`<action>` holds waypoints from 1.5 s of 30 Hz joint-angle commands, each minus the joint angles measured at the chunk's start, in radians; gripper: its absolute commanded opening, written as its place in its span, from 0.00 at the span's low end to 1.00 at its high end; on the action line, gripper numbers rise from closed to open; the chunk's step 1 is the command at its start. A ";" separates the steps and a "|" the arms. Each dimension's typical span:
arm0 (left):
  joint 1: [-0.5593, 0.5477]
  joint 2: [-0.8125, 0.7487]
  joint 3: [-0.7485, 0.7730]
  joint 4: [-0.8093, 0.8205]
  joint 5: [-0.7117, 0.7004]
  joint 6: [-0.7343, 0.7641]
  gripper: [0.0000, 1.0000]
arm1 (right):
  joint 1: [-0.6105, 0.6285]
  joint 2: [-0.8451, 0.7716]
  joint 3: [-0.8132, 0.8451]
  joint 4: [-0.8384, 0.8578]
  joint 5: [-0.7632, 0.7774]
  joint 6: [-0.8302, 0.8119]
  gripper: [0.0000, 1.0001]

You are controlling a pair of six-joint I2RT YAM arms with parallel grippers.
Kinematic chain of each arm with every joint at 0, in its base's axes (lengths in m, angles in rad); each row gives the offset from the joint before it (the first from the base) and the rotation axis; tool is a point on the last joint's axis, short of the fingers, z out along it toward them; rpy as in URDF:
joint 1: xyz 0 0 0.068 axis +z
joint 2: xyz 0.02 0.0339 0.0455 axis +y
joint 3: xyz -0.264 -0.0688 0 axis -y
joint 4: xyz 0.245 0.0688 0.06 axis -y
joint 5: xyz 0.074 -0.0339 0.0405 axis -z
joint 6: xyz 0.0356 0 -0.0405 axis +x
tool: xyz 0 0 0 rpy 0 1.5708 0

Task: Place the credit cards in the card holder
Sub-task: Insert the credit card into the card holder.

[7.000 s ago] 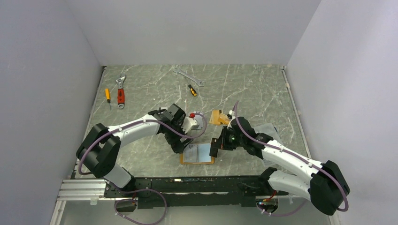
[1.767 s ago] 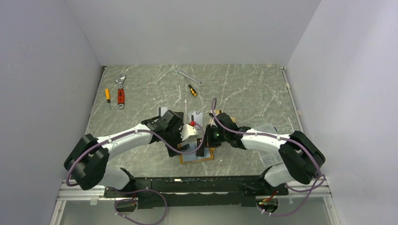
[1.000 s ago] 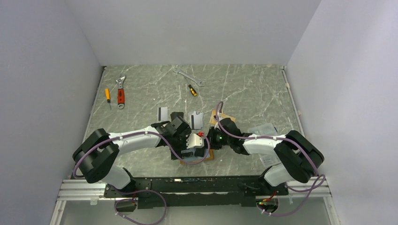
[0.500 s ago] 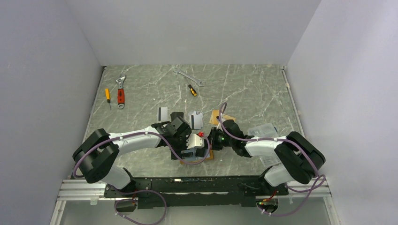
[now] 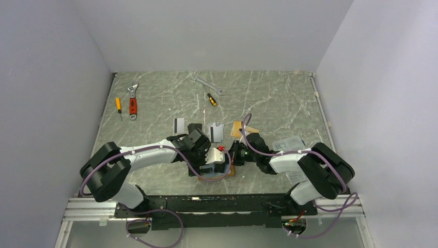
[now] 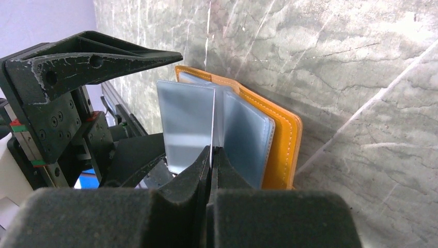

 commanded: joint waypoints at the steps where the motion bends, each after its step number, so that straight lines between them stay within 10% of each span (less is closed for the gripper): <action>1: -0.004 -0.006 -0.021 0.021 -0.056 0.010 0.90 | 0.003 -0.022 -0.014 0.077 -0.022 0.026 0.00; 45: -0.004 -0.008 -0.005 -0.011 -0.045 0.009 0.82 | -0.031 0.211 -0.028 0.202 -0.155 0.025 0.00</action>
